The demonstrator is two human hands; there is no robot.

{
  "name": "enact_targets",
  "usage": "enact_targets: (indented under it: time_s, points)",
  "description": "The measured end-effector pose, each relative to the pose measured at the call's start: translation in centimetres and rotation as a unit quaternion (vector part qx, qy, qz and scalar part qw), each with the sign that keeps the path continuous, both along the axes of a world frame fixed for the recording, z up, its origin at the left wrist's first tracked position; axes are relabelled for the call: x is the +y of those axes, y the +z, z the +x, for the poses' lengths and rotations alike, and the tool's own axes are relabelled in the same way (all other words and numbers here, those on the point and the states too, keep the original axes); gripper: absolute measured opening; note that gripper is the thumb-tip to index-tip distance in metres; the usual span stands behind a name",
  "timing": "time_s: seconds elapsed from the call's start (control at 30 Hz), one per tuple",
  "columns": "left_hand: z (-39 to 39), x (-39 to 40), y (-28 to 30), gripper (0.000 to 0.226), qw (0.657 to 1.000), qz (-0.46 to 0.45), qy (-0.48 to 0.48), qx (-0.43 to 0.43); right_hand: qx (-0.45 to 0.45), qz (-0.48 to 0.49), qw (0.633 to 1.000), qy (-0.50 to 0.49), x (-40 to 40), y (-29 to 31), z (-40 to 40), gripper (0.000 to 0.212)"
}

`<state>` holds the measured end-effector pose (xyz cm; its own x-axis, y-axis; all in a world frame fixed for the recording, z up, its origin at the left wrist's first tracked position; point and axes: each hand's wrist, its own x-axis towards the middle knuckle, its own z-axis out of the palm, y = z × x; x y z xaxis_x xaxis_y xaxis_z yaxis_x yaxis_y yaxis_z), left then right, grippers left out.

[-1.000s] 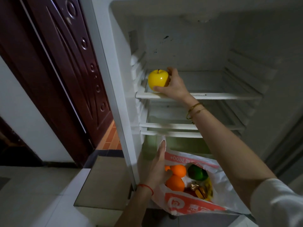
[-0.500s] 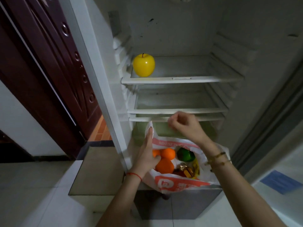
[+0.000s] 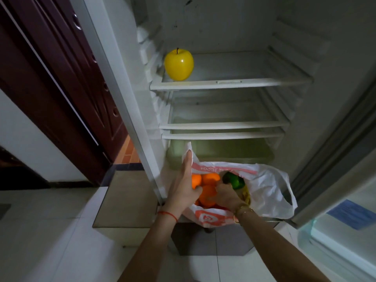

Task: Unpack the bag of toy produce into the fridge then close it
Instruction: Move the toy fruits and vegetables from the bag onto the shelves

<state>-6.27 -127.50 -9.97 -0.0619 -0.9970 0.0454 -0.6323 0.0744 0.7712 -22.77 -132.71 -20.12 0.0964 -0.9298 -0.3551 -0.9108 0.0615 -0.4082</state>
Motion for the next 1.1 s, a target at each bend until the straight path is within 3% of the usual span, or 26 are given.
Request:
enact_targets:
  time_s: [0.07, 0.13, 0.27, 0.47, 0.6, 0.7, 0.83, 0.93, 1.1]
  points:
    - [0.2, 0.0, 0.0, 0.12, 1.0, 0.008, -0.001, 0.0, 0.002, 0.013, 1.0, -0.004, 0.0, -0.8, 0.7, 0.094]
    - [0.3, 0.1, 0.0, 0.12, 1.0, 0.006, -0.005, -0.008, -0.014, 0.026, 0.999, -0.022, -0.2, -1.3, 1.2, 0.097]
    - [0.3, 0.2, 0.3, 0.12, 1.0, 0.007, -0.016, -0.01, -0.052, 0.026, 0.998, -0.036, -0.2, -1.6, 1.6, 0.09]
    - [0.3, 0.0, 0.3, 0.119, 1.0, 0.006, -0.02, 0.013, -0.177, 0.046, 0.983, -0.002, -0.4, 0.9, -0.6, 0.089]
    - [0.0, -0.3, 0.5, 0.117, 0.999, 0.017, -0.018, 0.046, -0.312, 0.07, 0.947, -0.015, 0.9, 4.3, -2.5, 0.067]
    - [-0.3, -0.5, 1.1, 0.121, 0.997, 0.021, -0.034, 0.067, -0.351, 0.047, 0.934, -0.033, 1.6, 7.6, -3.4, 0.059]
    - [-0.4, -1.2, 0.8, 0.117, 0.999, 0.004, -0.031, 0.027, -0.419, 0.016, 0.907, -0.045, 1.8, 12.0, -4.3, 0.081]
    - [-0.4, -1.8, 0.9, 0.119, 0.999, -0.005, -0.035, 0.041, -0.451, -0.025, 0.892, -0.021, 1.9, 16.1, -4.4, 0.072]
    - [-0.6, -2.3, 1.6, 0.118, 0.996, 0.004, -0.035, 0.086, -0.386, -0.199, 0.901, 0.012, 1.0, 21.8, -3.8, 0.078]
